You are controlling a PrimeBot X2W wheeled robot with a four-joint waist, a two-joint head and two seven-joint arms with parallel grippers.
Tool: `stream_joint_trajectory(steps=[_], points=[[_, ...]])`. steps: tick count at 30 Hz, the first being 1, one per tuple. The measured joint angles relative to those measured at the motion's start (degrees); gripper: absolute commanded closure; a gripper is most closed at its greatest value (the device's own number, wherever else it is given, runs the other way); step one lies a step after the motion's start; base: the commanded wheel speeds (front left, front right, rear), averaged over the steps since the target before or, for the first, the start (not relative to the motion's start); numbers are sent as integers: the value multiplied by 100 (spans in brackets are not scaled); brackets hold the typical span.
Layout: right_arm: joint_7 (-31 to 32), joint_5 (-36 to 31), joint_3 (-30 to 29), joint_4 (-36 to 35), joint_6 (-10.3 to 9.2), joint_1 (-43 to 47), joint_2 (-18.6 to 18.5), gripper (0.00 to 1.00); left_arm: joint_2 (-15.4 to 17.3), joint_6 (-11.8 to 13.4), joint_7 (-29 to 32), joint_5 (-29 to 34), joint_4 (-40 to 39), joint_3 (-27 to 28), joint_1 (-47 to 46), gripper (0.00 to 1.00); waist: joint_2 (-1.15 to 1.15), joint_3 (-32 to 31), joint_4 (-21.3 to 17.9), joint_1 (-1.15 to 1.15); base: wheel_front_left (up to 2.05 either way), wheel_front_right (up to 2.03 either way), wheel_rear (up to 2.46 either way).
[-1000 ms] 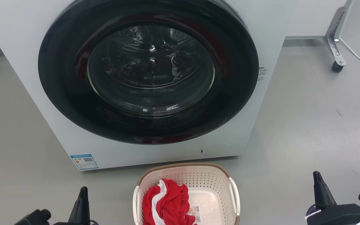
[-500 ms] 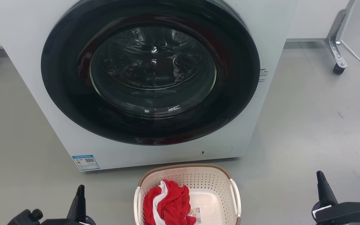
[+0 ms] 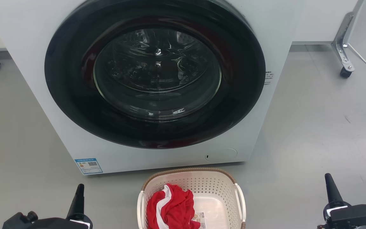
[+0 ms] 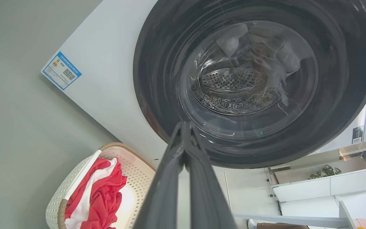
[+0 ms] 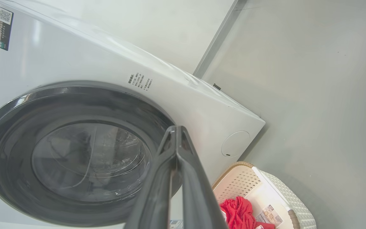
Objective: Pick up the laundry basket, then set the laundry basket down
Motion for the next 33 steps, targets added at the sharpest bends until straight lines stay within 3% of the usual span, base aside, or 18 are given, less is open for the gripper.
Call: stream_joint_trajectory(steps=[33], points=[[605,2252,-750,312,438,-182,366,100,-125,-417,580,-2281,301,520,-360,100,0,-87,76,0,0,0,0]])
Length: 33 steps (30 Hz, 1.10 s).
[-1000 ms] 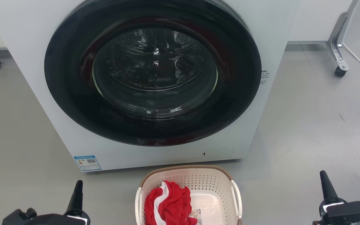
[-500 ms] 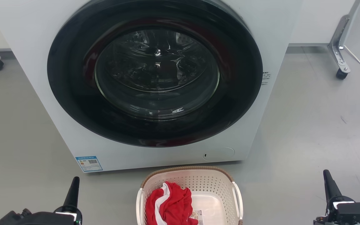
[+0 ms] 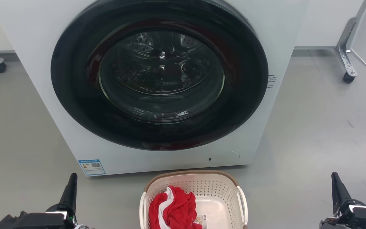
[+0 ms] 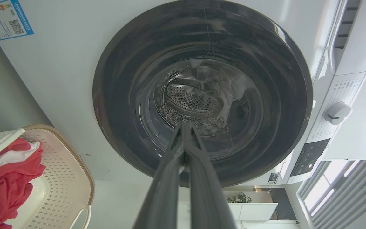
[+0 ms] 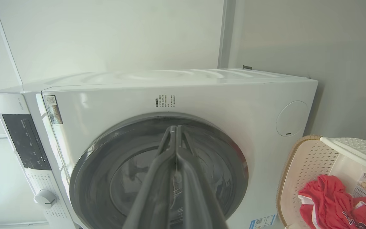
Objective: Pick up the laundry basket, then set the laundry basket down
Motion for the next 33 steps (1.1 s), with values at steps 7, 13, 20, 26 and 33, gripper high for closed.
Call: stream_joint_trajectory(steps=[7,13,20,26,33], points=[[41,81,-32,13,25,-43,15,100,-12,-34,25,-148,20,20,-12,100,0,-3,2,0,0,0,0],[41,81,-32,14,25,-43,16,100,-12,-34,25,-148,22,20,-13,100,0,-3,2,0,0,0,0],[41,81,-32,14,25,-43,16,100,-13,-34,25,-148,23,20,-13,100,0,-3,2,0,0,0,0],[41,81,-32,14,25,-43,16,100,-13,-34,25,-148,23,20,-13,100,0,-3,2,0,0,0,0],[40,81,-32,14,25,-43,18,100,-13,-34,25,-148,24,20,-13,100,0,-3,2,0,0,0,0]])
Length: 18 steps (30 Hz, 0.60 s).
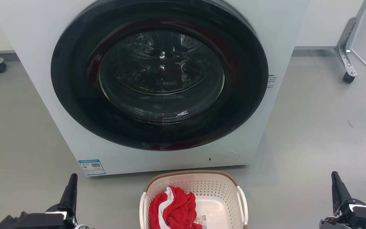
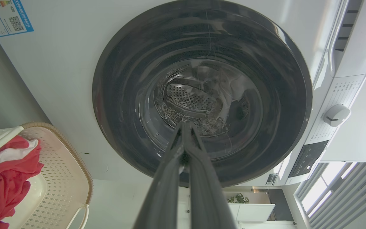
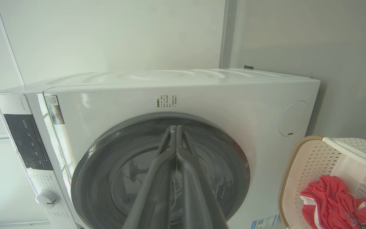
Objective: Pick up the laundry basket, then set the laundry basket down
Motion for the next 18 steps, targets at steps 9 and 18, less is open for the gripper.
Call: stream_joint_trajectory(steps=[9,18], points=[[0,1,0,0,0,0,0,100,0,0,0,0,0,0,0,100,0,0,0,0,0,0,0],[0,2,0,0,0,0,0,100,0,0,0,0,0,-1,-1,100,0,0,0,0,0,0,0]])
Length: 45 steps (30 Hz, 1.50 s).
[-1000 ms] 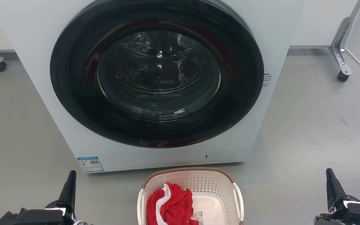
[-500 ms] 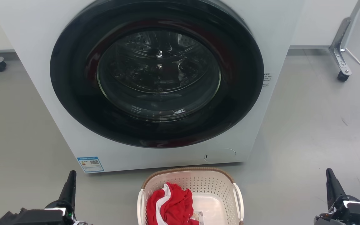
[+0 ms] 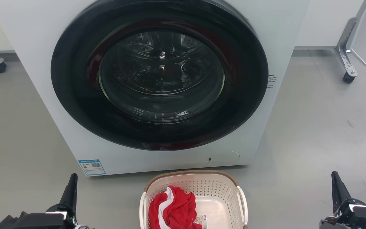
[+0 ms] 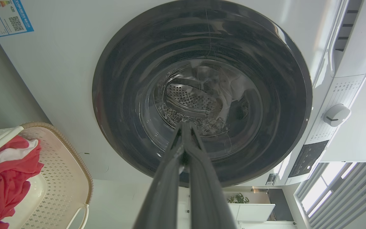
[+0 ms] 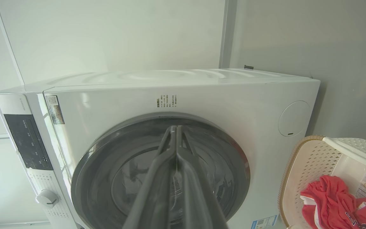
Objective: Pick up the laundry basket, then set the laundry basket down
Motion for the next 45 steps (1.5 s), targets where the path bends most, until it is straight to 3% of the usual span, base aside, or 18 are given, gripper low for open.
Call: stream_joint_trajectory(steps=[45], points=[[0,5,1,-1,0,0,0,100,0,0,0,0,0,0,0,100,0,1,0,0,0,0,0]])
